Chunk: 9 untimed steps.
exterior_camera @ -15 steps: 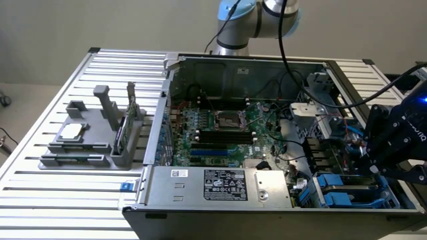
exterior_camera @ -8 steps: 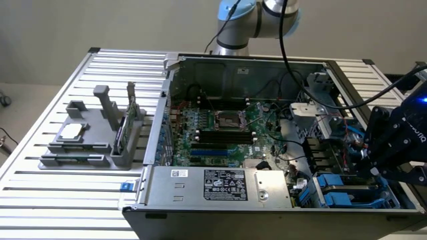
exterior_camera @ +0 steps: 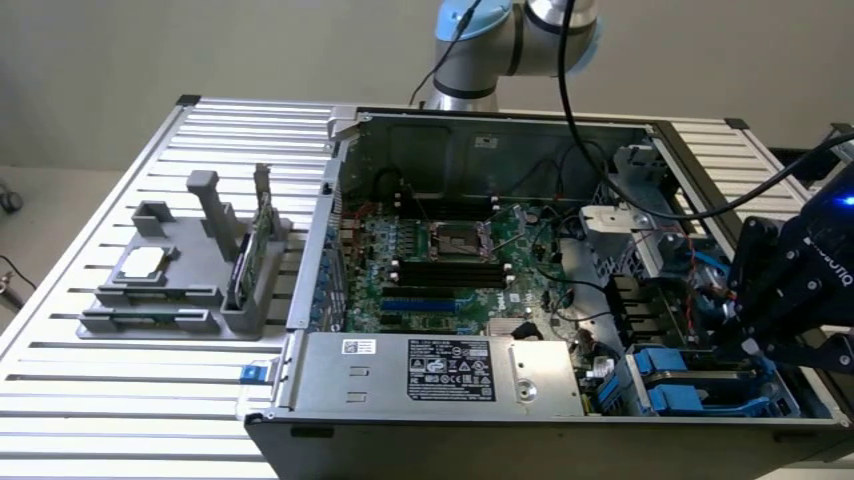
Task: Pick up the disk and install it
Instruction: 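Insert the first disk wire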
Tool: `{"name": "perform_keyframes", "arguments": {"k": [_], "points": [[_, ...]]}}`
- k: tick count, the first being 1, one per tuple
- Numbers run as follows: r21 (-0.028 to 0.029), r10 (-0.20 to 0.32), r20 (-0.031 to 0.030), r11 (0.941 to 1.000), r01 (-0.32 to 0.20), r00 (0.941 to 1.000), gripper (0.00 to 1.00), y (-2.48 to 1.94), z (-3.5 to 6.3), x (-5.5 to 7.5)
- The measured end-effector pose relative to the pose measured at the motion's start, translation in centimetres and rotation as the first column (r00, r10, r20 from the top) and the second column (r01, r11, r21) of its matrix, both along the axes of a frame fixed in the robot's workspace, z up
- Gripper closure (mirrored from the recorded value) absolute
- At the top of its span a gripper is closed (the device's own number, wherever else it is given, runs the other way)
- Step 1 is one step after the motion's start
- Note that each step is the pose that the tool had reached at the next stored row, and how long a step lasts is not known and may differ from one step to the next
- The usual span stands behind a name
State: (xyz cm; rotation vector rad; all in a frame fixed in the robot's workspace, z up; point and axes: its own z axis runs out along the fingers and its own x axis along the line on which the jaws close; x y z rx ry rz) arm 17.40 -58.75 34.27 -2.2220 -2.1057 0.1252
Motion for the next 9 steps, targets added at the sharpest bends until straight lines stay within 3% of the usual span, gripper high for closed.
{"name": "perform_keyframes", "arguments": {"k": [5,9], "points": [[-0.0087,-0.001,-0.0096,1.0,0.001,1.0,0.84,0.28,-0.03,0.0],[-0.0143,-0.001,-0.0139,0.9999,0.001,0.9999,0.84,0.58,-0.06,0.0]]}}
